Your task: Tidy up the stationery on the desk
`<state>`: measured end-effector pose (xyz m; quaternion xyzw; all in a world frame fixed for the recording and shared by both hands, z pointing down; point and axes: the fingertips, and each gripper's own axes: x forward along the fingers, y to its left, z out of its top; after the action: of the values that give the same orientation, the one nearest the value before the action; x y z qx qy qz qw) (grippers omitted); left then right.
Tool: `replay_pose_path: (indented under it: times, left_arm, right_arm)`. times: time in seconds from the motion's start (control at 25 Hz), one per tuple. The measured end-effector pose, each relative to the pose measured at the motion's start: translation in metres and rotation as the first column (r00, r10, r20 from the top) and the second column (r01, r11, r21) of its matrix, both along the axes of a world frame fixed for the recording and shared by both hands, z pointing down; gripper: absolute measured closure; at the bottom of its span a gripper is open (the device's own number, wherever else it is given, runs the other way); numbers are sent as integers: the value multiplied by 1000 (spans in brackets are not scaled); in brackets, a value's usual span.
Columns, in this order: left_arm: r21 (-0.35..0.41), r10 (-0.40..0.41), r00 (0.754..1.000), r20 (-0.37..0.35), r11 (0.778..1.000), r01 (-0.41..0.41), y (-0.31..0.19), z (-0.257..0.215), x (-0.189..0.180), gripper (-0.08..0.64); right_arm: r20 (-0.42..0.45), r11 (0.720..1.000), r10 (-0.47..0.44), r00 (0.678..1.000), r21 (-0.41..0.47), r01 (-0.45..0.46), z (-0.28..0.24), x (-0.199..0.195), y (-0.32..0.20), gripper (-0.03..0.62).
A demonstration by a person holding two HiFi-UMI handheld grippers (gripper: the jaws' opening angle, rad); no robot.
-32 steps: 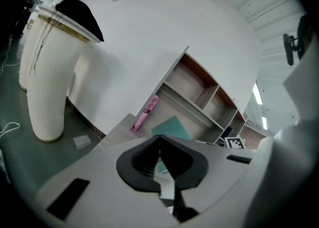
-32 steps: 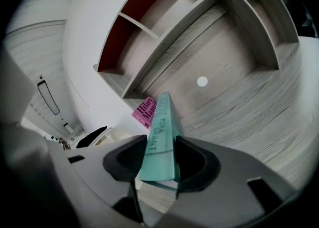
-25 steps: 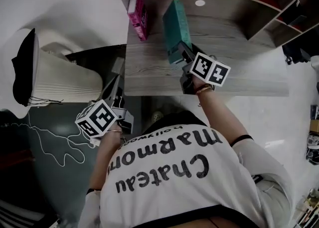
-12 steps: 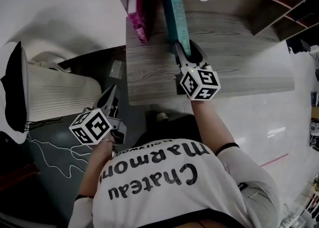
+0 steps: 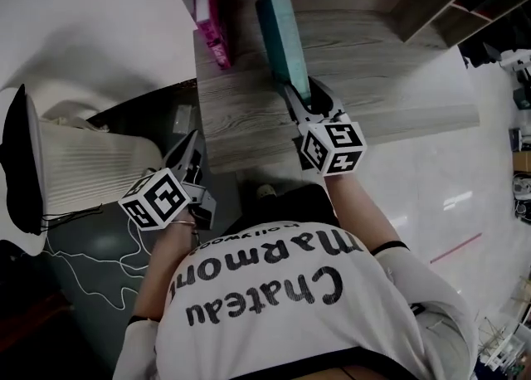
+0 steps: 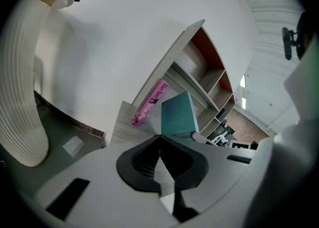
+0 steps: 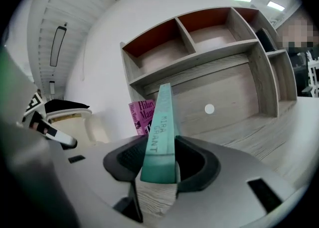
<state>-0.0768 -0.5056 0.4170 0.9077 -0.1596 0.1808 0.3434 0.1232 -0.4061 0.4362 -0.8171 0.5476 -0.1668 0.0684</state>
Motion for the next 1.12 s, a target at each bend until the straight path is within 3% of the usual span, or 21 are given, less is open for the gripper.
replay_pose_path:
  times: [0.36,1.12]
  left_arm:
    - [-25,35,998,-45,999,-36,11,-5,22,545]
    - [-21,54,996,-70,998,-55,15,-7,30,545]
  right_arm:
    - [-80,993,-37,996,-112,28,9,-19,25,408]
    - [-48,970,-22,999,-243,10,44,-25,54,413]
